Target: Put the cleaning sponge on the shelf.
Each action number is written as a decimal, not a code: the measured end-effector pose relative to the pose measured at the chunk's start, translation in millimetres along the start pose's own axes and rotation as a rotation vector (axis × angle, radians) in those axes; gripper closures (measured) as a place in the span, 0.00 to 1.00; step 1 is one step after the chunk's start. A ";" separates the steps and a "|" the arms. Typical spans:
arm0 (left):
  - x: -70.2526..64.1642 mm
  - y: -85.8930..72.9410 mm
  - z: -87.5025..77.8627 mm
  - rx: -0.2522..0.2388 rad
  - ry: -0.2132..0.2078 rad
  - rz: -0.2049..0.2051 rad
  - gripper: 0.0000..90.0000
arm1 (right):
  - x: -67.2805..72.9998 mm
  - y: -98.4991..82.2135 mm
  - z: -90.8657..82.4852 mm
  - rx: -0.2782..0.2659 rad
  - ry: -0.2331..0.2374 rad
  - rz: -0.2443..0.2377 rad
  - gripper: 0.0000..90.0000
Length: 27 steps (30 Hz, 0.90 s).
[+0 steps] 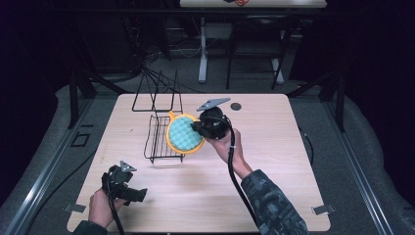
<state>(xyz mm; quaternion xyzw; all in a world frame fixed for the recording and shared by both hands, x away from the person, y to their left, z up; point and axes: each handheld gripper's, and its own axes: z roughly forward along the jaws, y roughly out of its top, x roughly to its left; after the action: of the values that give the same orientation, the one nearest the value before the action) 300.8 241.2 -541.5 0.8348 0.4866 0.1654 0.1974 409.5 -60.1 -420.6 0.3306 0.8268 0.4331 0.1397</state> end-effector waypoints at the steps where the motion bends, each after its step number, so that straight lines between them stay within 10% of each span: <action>1: 0.0 0.0 0.0 -0.001 0.000 0.000 0.00 | 0.0 0.0 0.0 0.000 0.000 0.000 0.97; 27: 1.3 -0.4 0.3 0.001 -0.007 0.003 0.00 | 6.0 -2.0 48.5 0.019 0.007 0.041 0.97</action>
<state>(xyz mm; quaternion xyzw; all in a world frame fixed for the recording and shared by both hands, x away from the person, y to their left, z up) 301.2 242.5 -541.9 0.8362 0.4847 0.1627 0.1984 429.3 -26.7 -450.3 0.3472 0.8244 0.4294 0.1246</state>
